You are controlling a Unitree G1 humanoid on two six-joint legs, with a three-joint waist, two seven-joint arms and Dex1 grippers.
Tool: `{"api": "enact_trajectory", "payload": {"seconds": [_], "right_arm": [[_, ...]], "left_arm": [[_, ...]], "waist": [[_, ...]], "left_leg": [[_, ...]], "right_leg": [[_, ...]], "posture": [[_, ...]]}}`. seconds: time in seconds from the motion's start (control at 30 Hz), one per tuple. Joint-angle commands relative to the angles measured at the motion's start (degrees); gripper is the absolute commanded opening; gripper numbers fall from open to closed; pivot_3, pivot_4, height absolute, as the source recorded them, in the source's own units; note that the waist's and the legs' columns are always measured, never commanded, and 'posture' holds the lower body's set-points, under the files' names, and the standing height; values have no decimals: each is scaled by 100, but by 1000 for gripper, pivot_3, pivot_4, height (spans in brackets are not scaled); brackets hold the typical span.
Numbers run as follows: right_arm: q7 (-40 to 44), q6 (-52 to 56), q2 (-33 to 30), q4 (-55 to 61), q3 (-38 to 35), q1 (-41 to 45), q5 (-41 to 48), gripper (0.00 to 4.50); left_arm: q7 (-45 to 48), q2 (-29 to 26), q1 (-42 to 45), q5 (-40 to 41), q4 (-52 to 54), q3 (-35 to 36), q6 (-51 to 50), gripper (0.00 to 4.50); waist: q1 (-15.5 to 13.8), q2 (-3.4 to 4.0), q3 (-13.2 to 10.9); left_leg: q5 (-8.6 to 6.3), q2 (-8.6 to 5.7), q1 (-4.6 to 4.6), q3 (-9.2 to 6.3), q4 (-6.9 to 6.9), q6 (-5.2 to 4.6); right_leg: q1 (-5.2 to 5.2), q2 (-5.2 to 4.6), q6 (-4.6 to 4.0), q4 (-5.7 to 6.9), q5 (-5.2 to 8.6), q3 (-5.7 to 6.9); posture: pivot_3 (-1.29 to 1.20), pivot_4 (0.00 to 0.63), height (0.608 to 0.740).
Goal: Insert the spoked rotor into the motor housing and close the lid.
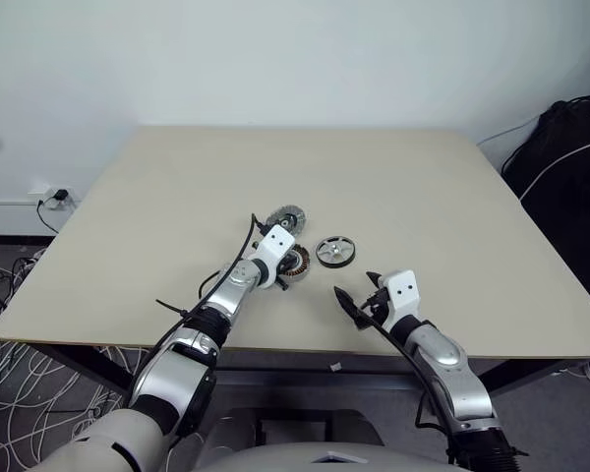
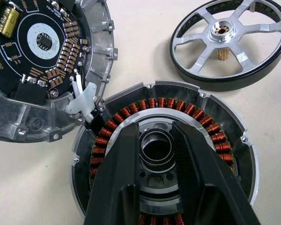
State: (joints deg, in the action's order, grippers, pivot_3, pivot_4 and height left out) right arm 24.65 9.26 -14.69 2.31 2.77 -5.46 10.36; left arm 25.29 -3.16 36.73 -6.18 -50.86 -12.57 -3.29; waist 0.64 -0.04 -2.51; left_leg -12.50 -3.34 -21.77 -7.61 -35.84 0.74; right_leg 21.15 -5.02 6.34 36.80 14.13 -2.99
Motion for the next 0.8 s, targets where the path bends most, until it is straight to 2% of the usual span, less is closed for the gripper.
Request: {"api": "enact_trajectory", "payload": {"seconds": [0.03, 0.2, 0.43, 0.53, 0.8], "right_arm": [[-19, -82, 18, 183, -91, 57, 38, 4500], [-18, -53, 10, 210, -99, 59, 45, 4500], [-14, -10, 6, 247, -107, 51, 60, 4500], [0, 9, 9, 247, -97, 69, 59, 4500], [34, 19, 11, 220, -77, 113, 54, 4500]], "left_arm": [[85, 0, 98, 30, 79, 61, 58, 1650], [97, 18, 41, 47, 260, 119, 68, 3296], [195, -27, -273, 240, 1190, 249, -102, 3296], [252, -55, -425, 339, 1638, 262, -306, 2655], [234, -133, -556, 361, 1983, 266, -676, 42]], "waist": [[0, 0, 0], [-14, 0, 0], [5, 0, 0], [6, 1, 0], [2, 1, 0]], "left_leg": [[0, 0, 0, 0, 0, 0], [0, -1, 0, -3, -1, 0], [0, -1, -1, -3, 0, 0], [0, 0, -1, -2, 0, 0], [0, 0, 0, -2, -1, 0]], "right_leg": [[0, 0, 0, 0, 0, 0], [0, 0, 0, -1, 0, 1], [-1, 0, 0, 0, 0, 0], [0, 0, 0, 2, 0, 0], [-1, 0, -1, 2, 0, 0]], "posture": [[0, 0, 740], [0, 0, 740], [0, 0, 740], [0, 0, 740], [0, 0, 740]]}}
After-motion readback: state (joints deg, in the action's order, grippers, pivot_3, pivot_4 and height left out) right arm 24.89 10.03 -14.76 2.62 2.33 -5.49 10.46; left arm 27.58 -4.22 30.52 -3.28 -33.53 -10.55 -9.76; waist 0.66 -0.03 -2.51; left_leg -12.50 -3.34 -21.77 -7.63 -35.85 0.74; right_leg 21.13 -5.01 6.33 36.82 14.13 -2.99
